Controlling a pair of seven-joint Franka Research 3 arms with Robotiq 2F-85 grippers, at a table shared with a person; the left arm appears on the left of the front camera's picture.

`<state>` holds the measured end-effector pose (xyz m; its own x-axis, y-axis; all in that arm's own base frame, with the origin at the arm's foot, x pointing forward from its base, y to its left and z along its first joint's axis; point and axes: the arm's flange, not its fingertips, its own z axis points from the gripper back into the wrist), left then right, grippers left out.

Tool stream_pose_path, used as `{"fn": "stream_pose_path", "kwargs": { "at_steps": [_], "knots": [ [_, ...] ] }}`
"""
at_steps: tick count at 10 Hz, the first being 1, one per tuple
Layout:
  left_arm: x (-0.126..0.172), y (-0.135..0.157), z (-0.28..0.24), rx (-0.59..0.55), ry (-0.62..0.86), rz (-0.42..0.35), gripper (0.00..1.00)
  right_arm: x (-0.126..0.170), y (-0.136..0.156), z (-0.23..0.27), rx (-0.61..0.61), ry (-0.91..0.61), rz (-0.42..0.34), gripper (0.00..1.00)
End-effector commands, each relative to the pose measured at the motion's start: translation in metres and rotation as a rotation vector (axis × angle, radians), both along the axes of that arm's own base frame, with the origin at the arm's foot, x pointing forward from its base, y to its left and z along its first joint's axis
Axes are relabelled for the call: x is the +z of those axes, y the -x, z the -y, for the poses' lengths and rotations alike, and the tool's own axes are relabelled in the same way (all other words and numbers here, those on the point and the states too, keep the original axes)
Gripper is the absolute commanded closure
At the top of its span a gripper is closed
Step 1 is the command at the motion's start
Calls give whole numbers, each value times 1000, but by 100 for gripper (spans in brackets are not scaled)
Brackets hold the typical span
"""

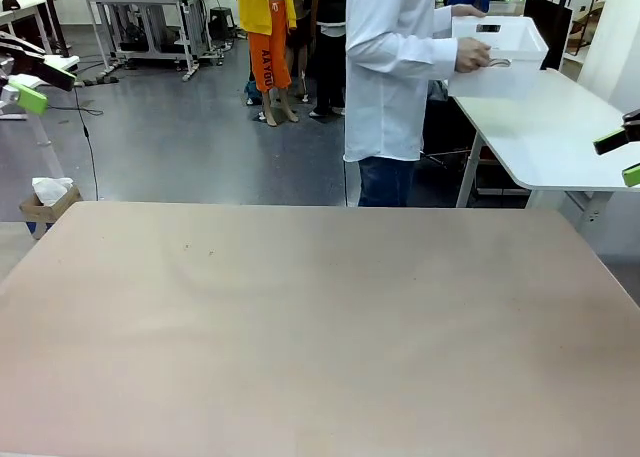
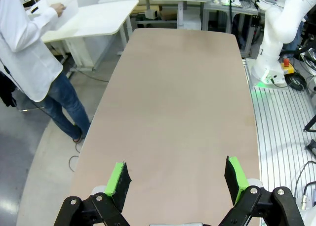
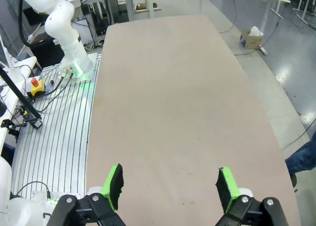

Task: Stack the cups and store them in the basket.
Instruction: Place the stack of Reusable plastic cups into the Pantry Basket.

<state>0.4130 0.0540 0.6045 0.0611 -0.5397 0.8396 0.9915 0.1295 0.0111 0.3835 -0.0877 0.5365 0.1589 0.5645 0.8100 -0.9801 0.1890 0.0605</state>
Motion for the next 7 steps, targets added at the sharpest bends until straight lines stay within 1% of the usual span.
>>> {"fn": "stream_pose_path", "kwargs": {
  "at_steps": [1, 7],
  "knots": [
    [1, -1, 1, 3, -2, -3, 0, 5, 0, -1, -11, -22, -6, 0],
    [1, -1, 1, 3, -2, -3, 0, 5, 0, -1, -11, -22, -6, 0]
  ]
}}
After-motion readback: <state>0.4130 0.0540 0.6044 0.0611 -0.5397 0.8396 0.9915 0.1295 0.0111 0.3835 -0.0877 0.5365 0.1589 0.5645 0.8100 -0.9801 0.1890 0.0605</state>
